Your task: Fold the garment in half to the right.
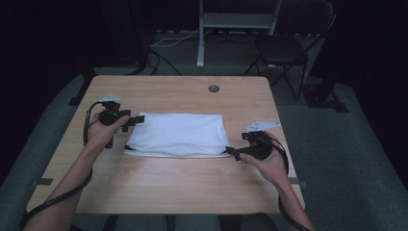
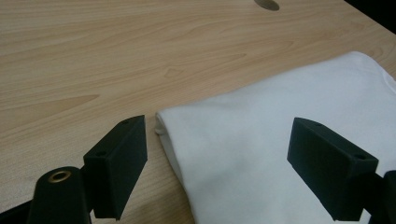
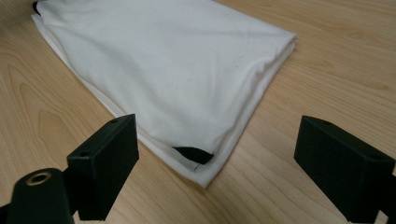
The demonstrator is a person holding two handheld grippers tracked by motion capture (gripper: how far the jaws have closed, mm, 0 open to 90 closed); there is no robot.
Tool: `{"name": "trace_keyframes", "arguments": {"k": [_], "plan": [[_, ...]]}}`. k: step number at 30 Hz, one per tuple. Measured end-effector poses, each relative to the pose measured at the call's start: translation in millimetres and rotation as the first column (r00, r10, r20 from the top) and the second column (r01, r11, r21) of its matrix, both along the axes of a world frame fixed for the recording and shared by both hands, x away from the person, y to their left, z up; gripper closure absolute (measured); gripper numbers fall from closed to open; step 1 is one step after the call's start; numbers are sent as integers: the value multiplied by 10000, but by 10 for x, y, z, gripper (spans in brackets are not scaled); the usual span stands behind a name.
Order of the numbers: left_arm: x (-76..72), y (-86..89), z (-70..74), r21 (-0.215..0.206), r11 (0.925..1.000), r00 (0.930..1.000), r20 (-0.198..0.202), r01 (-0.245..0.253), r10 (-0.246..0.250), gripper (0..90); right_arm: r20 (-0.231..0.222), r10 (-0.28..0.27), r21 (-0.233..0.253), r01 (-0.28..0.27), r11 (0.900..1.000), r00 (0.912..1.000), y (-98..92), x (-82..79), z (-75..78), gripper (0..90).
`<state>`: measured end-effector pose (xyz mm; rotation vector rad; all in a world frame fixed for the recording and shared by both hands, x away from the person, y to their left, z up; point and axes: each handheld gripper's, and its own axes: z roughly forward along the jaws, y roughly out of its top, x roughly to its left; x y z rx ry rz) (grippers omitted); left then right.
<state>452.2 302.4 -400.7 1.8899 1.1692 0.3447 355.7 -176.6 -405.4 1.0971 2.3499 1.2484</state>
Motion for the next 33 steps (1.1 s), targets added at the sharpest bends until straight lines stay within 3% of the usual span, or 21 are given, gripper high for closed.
{"name": "trace_keyframes", "arguments": {"k": [6,16,18,22,27,33], "plan": [[155,-50,-53,-70,9998,9995,-269,-169,167,195,54,18,7,-18,10000,10000,-11,-8,22,133],[389,-112,-128,400,9982,9958,-777,-451,481,201,86,91,2,-91,10000,9999,-25,-2,50,134],[422,-110,-149,425,9981,9954,-833,-445,480,313,101,115,-34,-115,9999,9999,-20,-1,55,134],[493,-92,-212,248,9971,9902,-1175,-724,749,341,93,132,-28,-132,9999,9999,-24,2,66,134],[510,-121,-276,179,9981,9874,-1459,-597,617,438,63,145,-48,-144,9999,9999,-19,15,64,134],[495,-138,-300,237,9984,9891,-1370,-510,538,559,18,196,-70,-196,9998,9998,11,22,58,134]]}}
